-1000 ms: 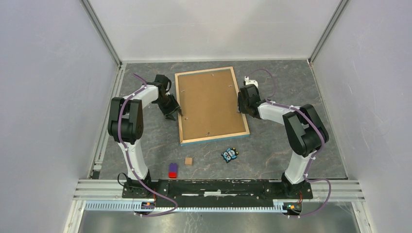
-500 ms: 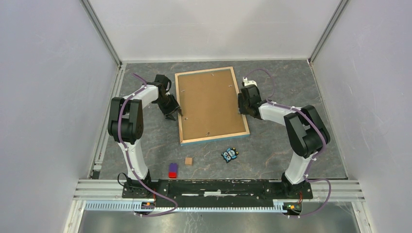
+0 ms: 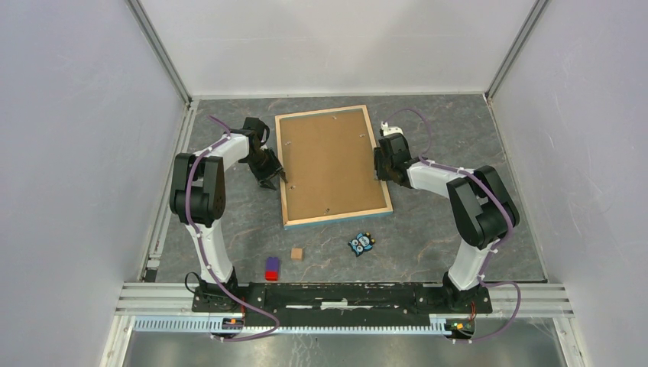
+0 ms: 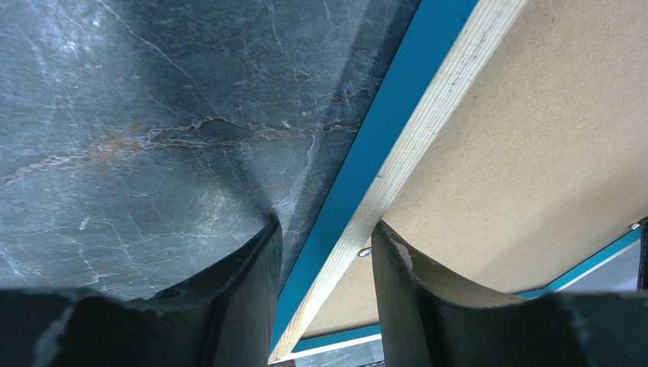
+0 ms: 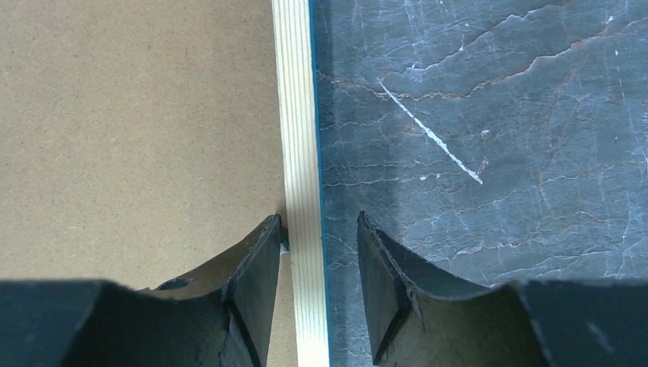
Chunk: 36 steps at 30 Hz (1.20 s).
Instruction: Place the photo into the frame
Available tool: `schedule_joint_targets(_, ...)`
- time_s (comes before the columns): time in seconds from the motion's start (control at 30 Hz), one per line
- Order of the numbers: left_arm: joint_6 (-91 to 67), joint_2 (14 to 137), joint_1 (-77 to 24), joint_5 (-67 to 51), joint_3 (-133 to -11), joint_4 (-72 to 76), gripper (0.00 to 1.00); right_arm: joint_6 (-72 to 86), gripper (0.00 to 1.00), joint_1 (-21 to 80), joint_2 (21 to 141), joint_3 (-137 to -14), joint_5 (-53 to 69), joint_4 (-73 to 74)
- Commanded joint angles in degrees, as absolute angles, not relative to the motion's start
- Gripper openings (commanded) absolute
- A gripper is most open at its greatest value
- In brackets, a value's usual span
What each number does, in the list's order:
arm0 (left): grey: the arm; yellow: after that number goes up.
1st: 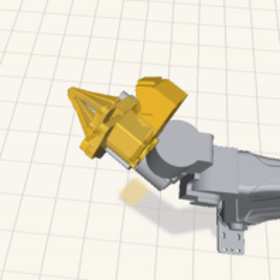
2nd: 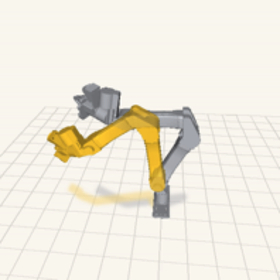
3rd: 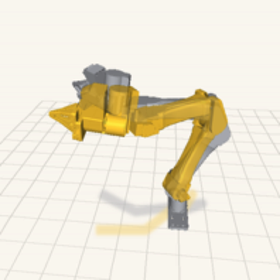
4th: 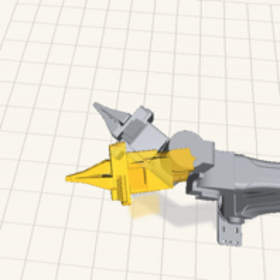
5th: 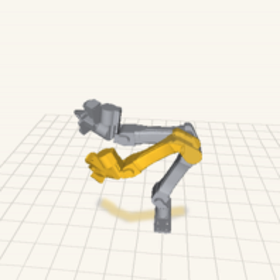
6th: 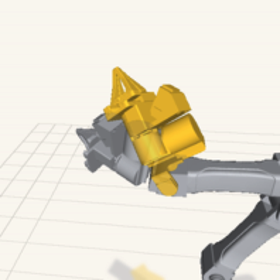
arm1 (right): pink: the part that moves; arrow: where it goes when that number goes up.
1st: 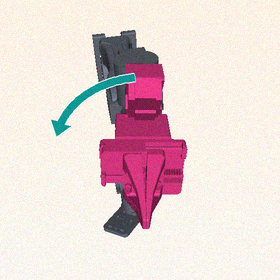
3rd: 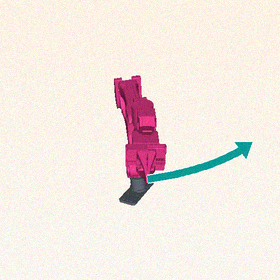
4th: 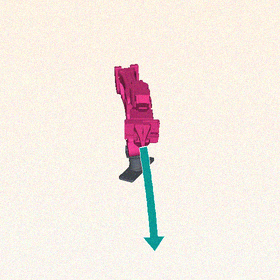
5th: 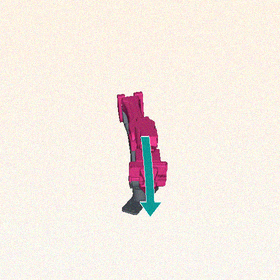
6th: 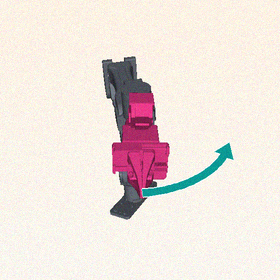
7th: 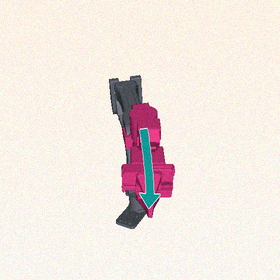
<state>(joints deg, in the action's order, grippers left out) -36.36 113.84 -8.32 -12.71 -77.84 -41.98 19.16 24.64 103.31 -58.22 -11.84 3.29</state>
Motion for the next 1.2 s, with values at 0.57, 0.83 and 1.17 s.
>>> schedule_joint_targets(0.57, -33.8, 116.93, -8.1, -9.52, -77.22, -41.31, 0.52, 17.93, 0.28, 24.59, 102.18, -55.92, -9.91, 6.5)
schedule_joint_targets(0.83, -31.48, 116.95, -8.1, -11.74, -78.48, -41.23, 0.57, 17.67, 0.18, 24.6, 100.76, -54.96, -8.7, 4.71)
schedule_joint_targets(1.17, -23.87, 117.27, -9.36, -1.88, -81.44, -44.29, 0.37, 14.52, 0.61, 24.27, 93.38, -51.08, -8.5, 0.42)
